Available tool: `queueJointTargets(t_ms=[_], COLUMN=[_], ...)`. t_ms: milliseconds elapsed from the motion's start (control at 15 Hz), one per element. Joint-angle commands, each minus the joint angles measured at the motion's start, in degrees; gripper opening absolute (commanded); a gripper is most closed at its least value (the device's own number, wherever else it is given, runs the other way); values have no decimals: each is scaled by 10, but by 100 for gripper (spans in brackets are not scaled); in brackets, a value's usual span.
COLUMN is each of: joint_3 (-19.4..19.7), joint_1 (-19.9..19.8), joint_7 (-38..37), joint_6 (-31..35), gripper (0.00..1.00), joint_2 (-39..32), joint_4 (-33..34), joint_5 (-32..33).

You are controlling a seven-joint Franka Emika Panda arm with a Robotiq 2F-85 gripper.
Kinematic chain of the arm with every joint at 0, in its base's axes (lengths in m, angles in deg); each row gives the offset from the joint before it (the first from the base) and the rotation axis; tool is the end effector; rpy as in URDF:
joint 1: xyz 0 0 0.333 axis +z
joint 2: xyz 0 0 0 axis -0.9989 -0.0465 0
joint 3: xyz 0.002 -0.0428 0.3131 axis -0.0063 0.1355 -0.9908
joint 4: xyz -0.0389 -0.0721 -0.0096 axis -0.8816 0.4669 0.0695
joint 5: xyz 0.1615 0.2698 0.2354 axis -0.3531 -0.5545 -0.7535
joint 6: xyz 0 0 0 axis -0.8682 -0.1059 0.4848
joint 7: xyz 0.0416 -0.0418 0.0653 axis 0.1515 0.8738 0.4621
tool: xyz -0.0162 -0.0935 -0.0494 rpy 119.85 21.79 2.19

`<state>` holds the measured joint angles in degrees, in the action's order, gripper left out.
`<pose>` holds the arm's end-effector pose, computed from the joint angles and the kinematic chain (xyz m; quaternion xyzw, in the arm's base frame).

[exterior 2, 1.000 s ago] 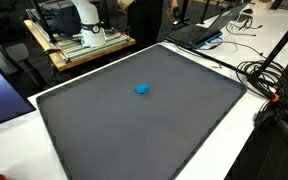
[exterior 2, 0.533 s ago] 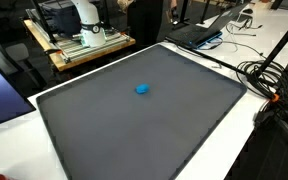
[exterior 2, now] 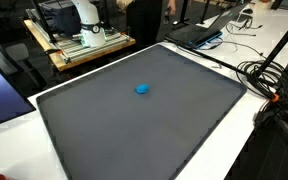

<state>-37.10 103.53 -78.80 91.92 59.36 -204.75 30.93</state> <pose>0.2812 0.1269 0.4867 -0.9775 -0.1676 -0.1134 0.0598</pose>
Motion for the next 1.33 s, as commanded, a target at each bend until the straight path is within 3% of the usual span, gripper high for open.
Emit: queueJointTargets(t_ms=[0, 333, 667, 733, 1000, 1267], joint_3=[4, 8, 10, 11, 15, 26], joint_1=[60, 115, 122, 120, 115, 110], joint_7=[35, 59, 80, 85, 97, 106], joint_6=[-52, -92, -115, -117, -118, -124], gripper=[100, 100, 98, 85, 53, 30], joint_2=[22, 63, 97, 100, 105, 117], joint_4=[37, 69, 79, 81, 84, 75], joint_5=[-49, -120, -168, -173, -187, -186])
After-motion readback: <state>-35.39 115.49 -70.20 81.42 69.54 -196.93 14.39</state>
